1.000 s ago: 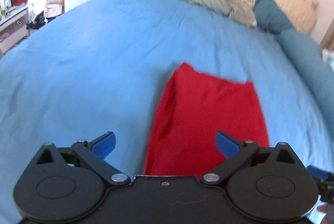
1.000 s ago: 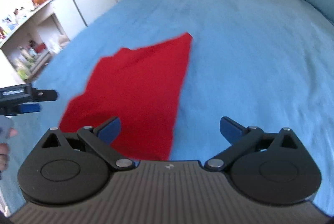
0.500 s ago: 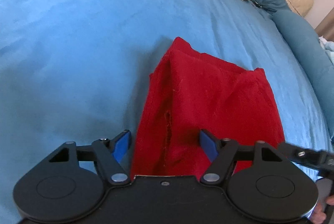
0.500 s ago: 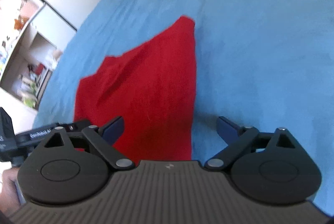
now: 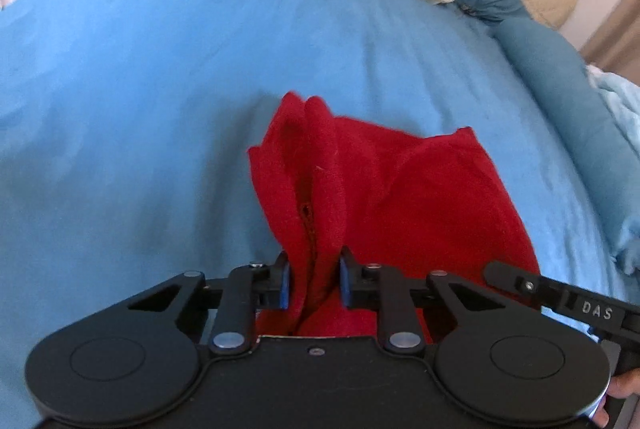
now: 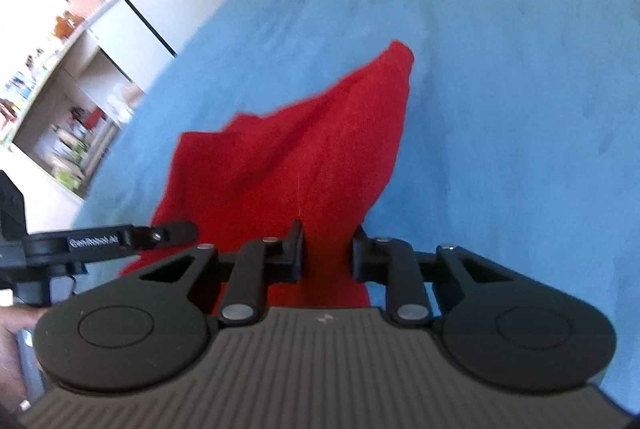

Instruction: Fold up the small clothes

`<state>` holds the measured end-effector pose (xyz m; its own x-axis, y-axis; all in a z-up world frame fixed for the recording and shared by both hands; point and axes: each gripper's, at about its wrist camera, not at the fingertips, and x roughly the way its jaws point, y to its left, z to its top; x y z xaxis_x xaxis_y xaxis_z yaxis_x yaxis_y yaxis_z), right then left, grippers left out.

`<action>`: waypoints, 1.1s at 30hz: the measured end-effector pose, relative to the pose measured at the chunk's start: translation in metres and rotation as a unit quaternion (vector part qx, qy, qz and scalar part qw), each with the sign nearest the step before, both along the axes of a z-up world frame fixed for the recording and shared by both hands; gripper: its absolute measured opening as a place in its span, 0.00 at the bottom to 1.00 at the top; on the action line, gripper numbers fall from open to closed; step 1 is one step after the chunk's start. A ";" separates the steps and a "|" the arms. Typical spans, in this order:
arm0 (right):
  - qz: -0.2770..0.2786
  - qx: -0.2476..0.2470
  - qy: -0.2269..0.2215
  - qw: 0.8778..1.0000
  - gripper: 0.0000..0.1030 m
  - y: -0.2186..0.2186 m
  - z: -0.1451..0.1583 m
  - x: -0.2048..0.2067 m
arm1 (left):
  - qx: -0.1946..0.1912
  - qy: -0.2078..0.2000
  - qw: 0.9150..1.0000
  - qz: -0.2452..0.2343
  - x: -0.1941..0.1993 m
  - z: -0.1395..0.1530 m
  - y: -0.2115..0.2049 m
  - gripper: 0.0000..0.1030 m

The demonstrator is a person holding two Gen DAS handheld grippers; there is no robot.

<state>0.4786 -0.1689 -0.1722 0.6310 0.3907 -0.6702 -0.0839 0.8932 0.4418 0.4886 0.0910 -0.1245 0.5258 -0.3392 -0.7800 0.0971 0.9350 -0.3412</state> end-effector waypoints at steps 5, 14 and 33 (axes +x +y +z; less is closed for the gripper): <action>-0.006 0.006 -0.028 1.000 0.35 -0.019 0.038 -0.048 | 0.015 -0.032 0.998 -0.043 -0.049 0.031 -0.029 0.23; -0.014 -0.006 0.002 1.000 0.35 -0.093 0.026 -0.174 | -0.010 -0.030 0.997 -0.073 -0.161 0.001 -0.086 0.23; -0.055 -0.067 -0.059 0.994 1.00 -0.105 -0.009 -0.261 | 0.126 -0.116 0.985 -0.020 -0.244 -0.018 -0.090 0.94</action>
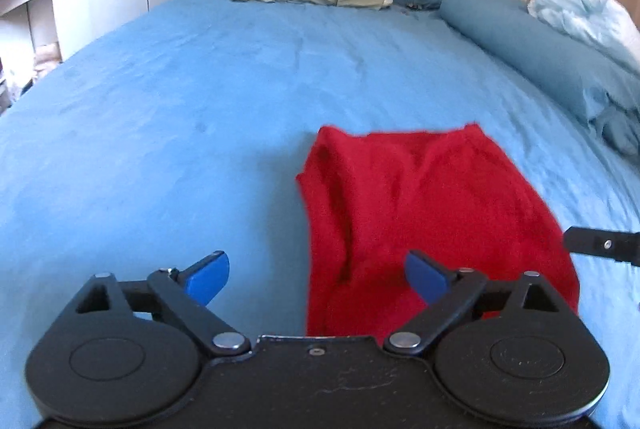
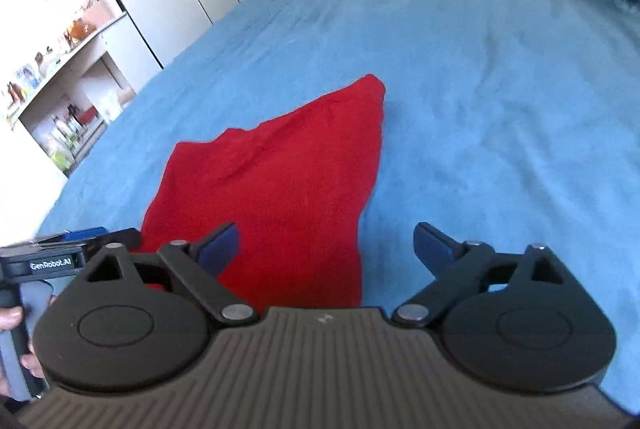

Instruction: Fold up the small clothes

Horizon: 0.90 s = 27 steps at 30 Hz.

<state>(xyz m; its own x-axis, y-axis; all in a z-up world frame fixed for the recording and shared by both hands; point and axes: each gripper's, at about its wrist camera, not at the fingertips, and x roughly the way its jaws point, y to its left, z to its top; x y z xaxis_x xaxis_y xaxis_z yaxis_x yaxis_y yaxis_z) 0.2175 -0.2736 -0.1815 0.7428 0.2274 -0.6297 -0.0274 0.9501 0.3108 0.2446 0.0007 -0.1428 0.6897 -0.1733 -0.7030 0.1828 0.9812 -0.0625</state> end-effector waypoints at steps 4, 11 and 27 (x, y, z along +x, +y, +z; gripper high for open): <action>0.001 -0.078 0.028 0.997 1.00 0.018 -0.011 -0.019 | 0.031 0.030 0.999 0.011 -0.008 -0.025 0.005 0.94; -0.020 -0.113 0.048 0.992 1.00 0.013 -0.039 -0.033 | 0.022 0.051 0.998 0.031 -0.008 -0.034 0.011 0.93; -0.074 -0.141 -0.064 0.985 1.00 0.047 0.179 -0.189 | 0.007 -0.091 0.994 0.054 -0.150 0.180 0.012 1.00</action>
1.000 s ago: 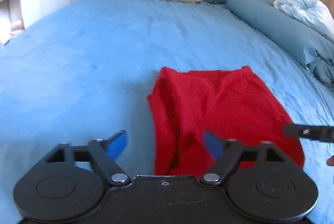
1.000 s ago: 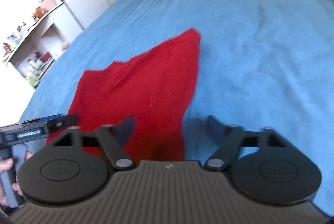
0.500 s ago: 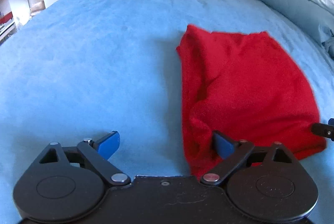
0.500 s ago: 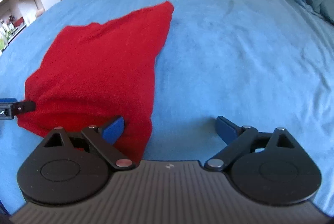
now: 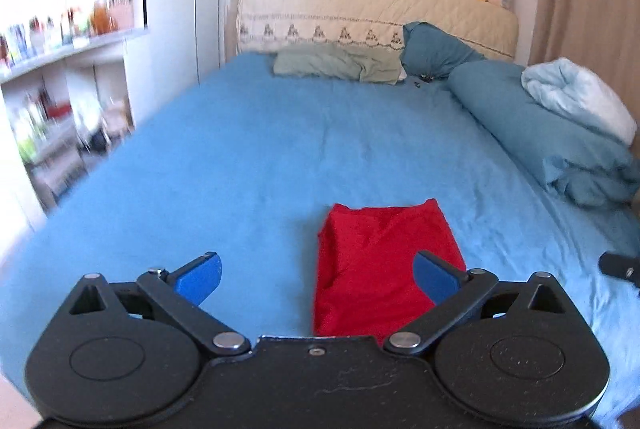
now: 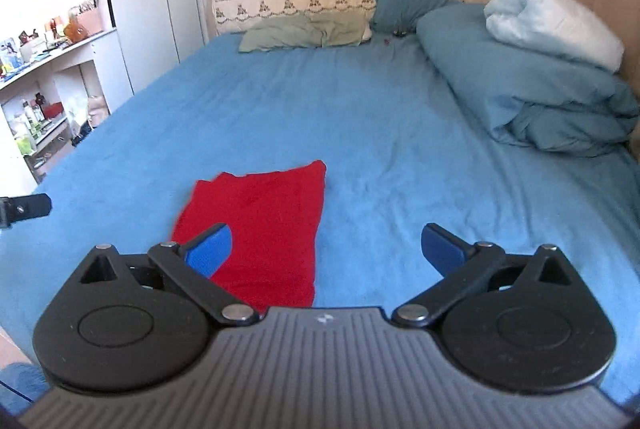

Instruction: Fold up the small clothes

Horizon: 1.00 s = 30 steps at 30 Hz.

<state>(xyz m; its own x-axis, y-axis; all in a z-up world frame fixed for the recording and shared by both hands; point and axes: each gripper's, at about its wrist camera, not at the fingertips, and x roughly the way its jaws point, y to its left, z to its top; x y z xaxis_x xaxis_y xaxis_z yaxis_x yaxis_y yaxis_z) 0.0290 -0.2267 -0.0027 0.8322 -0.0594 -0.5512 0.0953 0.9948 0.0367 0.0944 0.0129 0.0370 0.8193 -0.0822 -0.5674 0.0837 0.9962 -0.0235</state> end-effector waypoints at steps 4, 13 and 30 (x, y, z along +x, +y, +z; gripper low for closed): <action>-0.005 -0.025 0.022 0.999 1.00 0.019 0.013 -0.035 | 0.033 0.004 0.999 0.002 -0.040 -0.002 -0.008 1.00; -0.028 -0.014 0.080 0.996 1.00 0.037 -0.021 -0.085 | 0.026 0.059 0.998 -0.002 -0.087 -0.034 -0.002 1.00; -0.043 -0.016 0.094 0.995 1.00 0.042 -0.033 -0.101 | 0.039 0.039 0.998 -0.006 -0.101 -0.034 0.000 1.00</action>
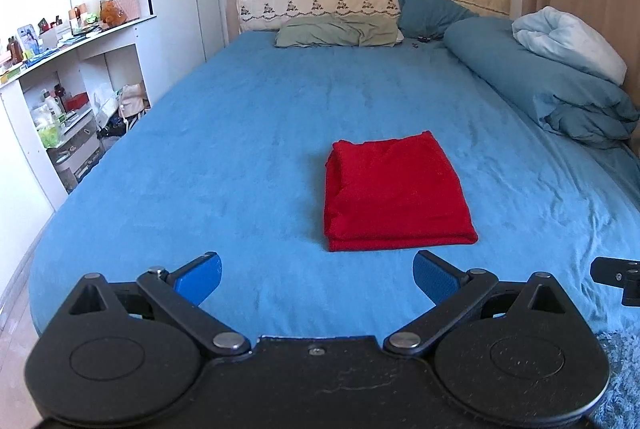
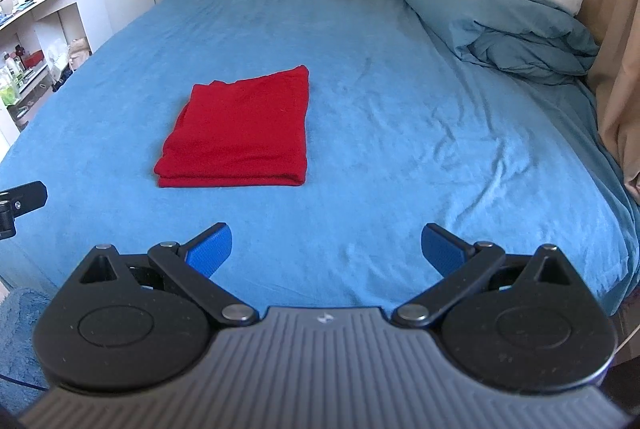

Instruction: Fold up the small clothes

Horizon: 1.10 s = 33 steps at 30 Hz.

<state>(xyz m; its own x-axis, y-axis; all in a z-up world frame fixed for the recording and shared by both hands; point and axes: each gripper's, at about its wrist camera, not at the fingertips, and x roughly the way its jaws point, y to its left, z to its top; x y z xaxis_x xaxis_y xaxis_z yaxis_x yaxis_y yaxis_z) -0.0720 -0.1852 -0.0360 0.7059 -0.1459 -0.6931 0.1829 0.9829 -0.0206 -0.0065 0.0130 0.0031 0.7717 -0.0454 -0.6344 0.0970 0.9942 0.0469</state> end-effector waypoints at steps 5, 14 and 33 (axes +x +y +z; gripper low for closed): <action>-0.003 0.004 0.001 1.000 1.00 0.001 0.000 -0.001 | 0.004 -0.005 1.000 -0.004 -0.001 0.001 0.001 1.00; -0.004 0.003 0.002 1.000 1.00 0.002 0.001 0.000 | 0.008 -0.011 1.000 -0.005 -0.002 0.003 0.003 1.00; -0.002 0.005 0.001 1.000 1.00 0.004 0.001 0.000 | 0.016 -0.019 1.000 -0.007 -0.004 0.005 0.000 1.00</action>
<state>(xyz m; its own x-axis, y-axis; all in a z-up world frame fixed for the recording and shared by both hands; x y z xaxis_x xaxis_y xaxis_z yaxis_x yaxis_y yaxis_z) -0.0724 -0.1807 -0.0351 0.7041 -0.1416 -0.6959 0.1867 0.9824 -0.0110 -0.0101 0.0135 0.0086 0.7948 -0.0362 -0.6057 0.1079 0.9908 0.0823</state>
